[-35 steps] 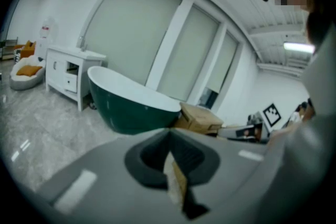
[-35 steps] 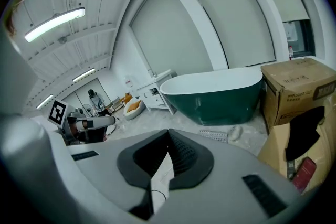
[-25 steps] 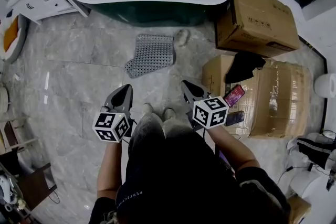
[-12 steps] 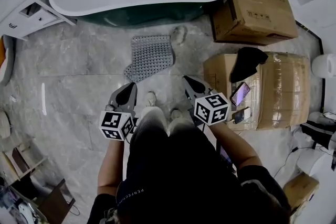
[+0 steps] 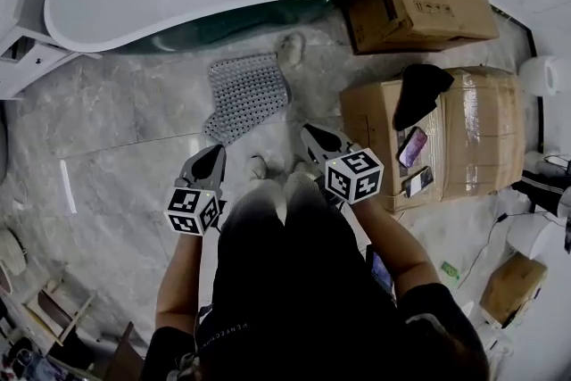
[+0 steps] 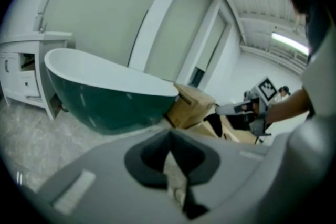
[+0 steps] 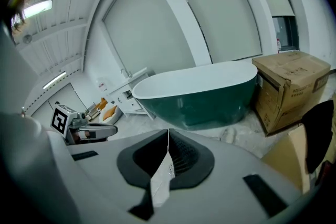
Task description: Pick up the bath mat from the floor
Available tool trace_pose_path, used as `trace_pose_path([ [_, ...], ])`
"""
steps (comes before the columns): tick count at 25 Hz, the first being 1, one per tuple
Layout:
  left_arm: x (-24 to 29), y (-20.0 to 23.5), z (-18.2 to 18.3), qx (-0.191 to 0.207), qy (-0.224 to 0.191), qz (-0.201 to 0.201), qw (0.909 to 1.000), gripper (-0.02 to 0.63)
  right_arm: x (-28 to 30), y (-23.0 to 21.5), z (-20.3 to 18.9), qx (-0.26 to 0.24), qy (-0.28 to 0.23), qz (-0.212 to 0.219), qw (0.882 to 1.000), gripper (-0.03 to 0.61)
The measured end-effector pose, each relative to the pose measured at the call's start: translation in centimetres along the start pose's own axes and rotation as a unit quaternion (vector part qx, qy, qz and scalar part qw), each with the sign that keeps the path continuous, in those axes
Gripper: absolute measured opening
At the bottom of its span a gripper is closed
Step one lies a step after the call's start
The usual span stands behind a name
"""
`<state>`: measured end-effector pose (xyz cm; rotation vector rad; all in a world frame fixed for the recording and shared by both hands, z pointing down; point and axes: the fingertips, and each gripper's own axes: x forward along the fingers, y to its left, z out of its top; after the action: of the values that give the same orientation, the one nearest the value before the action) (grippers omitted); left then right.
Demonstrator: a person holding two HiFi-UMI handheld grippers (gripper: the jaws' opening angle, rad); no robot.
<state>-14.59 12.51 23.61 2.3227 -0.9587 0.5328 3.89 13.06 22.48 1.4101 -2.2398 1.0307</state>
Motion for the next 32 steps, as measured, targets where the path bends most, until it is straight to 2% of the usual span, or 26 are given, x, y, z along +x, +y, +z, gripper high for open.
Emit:
trace_pose_path([
  [7, 3.7, 2.5, -2.2, -0.015, 0.027, 0.004, 0.9995, 0.019, 3.1, -3.9, -1.9, 0.002, 0.033, -0.008, 0.999, 0.029],
  [16, 10.7, 4.6, -6.4, -0.054, 0.062, 0.028, 0.9963, 0.055, 9.9, -10.8, -6.3, -0.035, 0.101, 0.011, 0.994, 0.081],
  [19, 13.5, 5.2, -8.6, -0.063, 0.074, 0.032, 0.9947, 0.071, 12.5, -12.7, -7.4, -0.031, 0.115, 0.021, 0.993, 0.092],
  [23, 16.8, 6.5, -12.1, -0.062, 0.109, 0.062, 0.9901, 0.097, 15.6, -15.0, -9.8, -0.021, 0.130, 0.044, 0.990, 0.097],
  [28, 18.8, 9.6, -16.2, -0.075, 0.137, 0.103, 0.9823, 0.106, 19.9, -18.0, -13.2, -0.006, 0.149, 0.052, 0.987, 0.121],
  [32, 20.4, 12.2, -20.3, -0.083, 0.159, 0.117, 0.9768, 0.109, 23.1, -19.6, -16.1, 0.001, 0.160, 0.062, 0.985, 0.135],
])
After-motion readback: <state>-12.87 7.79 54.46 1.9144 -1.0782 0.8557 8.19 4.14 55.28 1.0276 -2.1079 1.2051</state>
